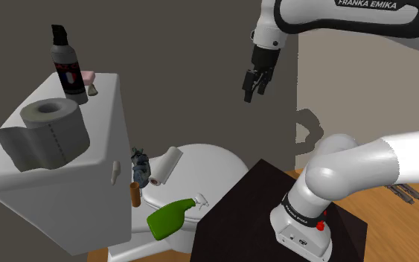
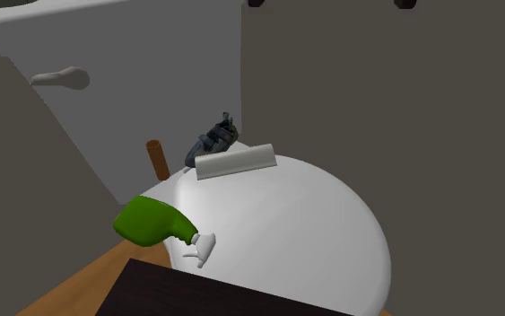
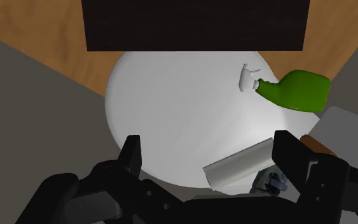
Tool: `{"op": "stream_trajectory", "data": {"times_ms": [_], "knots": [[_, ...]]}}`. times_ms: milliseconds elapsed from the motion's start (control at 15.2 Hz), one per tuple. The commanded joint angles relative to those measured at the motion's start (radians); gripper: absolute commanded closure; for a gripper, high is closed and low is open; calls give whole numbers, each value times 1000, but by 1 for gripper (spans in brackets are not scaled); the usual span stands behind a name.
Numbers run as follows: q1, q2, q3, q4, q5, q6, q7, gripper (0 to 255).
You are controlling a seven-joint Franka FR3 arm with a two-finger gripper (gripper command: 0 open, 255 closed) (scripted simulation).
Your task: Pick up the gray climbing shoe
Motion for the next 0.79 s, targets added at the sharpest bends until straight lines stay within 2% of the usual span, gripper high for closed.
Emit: {"op": "stream_trajectory", "data": {"times_ms": [0,726], "knots": [[0,0,0,0,0,0,0,0],[62,393,-32,58,59,309,-98,0]]}}
